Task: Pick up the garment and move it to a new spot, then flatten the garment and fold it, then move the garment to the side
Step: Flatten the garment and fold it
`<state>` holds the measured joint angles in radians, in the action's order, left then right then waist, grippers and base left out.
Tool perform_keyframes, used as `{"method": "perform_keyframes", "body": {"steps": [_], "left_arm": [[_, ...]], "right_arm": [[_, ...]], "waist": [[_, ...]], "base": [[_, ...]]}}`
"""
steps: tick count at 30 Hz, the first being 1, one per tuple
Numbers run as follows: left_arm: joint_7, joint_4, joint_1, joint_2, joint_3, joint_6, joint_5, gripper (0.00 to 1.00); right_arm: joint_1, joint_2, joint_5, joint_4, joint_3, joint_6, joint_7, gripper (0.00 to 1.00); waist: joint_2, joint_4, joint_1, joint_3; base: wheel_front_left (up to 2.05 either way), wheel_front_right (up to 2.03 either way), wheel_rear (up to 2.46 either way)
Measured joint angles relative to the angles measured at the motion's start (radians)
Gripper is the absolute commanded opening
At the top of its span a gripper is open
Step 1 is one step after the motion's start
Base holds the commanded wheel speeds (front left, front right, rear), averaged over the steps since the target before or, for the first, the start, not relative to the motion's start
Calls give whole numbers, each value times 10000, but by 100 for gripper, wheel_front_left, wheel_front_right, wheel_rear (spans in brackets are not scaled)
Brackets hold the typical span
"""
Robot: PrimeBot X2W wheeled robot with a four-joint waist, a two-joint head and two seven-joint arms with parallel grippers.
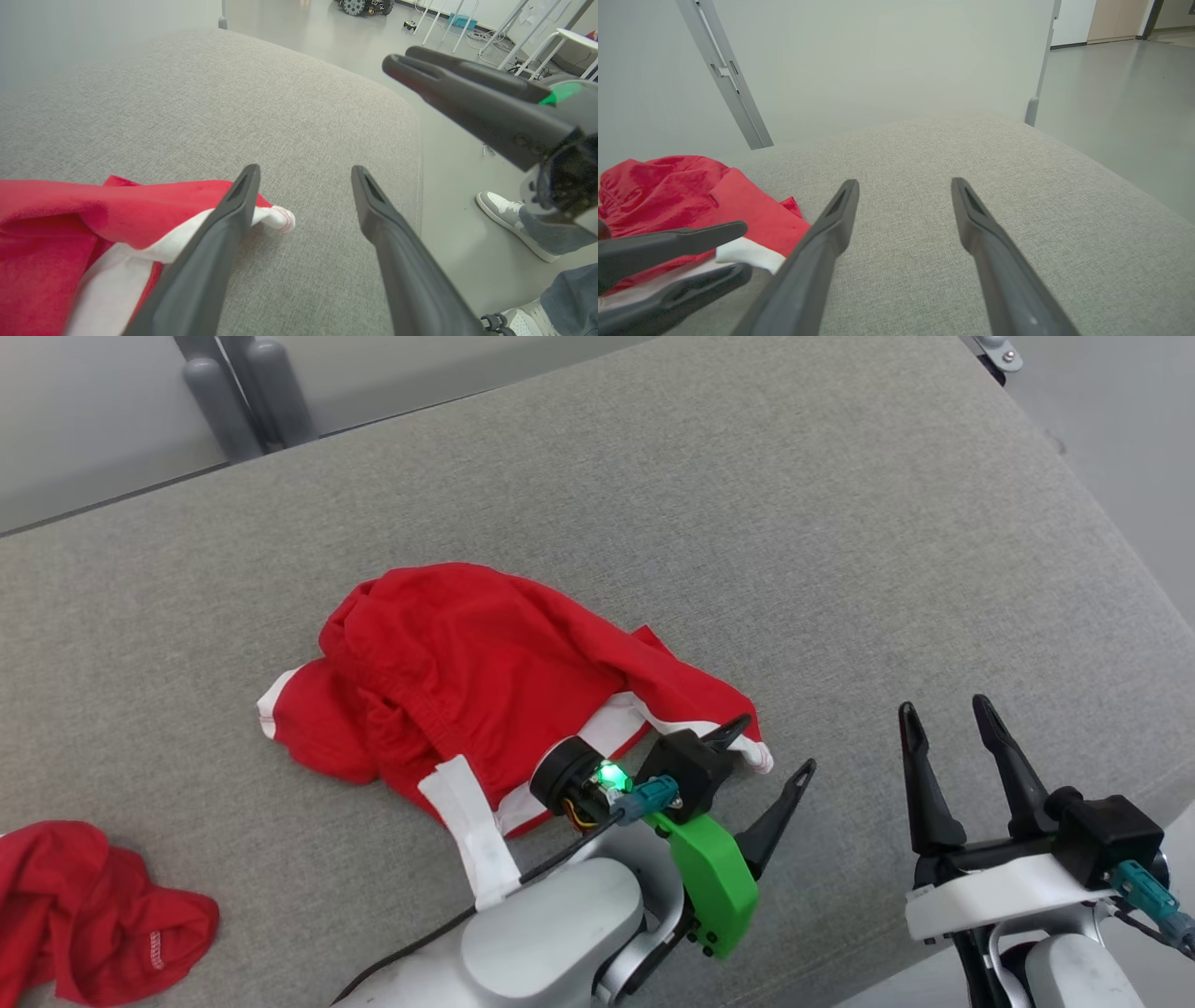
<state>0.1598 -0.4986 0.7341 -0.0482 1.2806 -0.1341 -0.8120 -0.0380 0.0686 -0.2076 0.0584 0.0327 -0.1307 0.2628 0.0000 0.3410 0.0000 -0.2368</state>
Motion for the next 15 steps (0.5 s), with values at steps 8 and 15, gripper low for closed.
{"method": "perform_keyframes", "body": {"steps": [8, 15], "left_arm": [[984, 1342, -1197, -863, -1802, -1296, -284, 100], [1043, 4094, -4519, -1820, -4953, -2652, 1511, 100]], "right_arm": [[558, 286, 203, -466, -604, 0, 0, 100], [1104, 548, 251, -734, -1200, 0, 0, 100]], "waist": [[0, -738, 0, 308], [0, -1594, 0, 786]], "base": [[0, 0, 0], [0, 0, 0]]}}
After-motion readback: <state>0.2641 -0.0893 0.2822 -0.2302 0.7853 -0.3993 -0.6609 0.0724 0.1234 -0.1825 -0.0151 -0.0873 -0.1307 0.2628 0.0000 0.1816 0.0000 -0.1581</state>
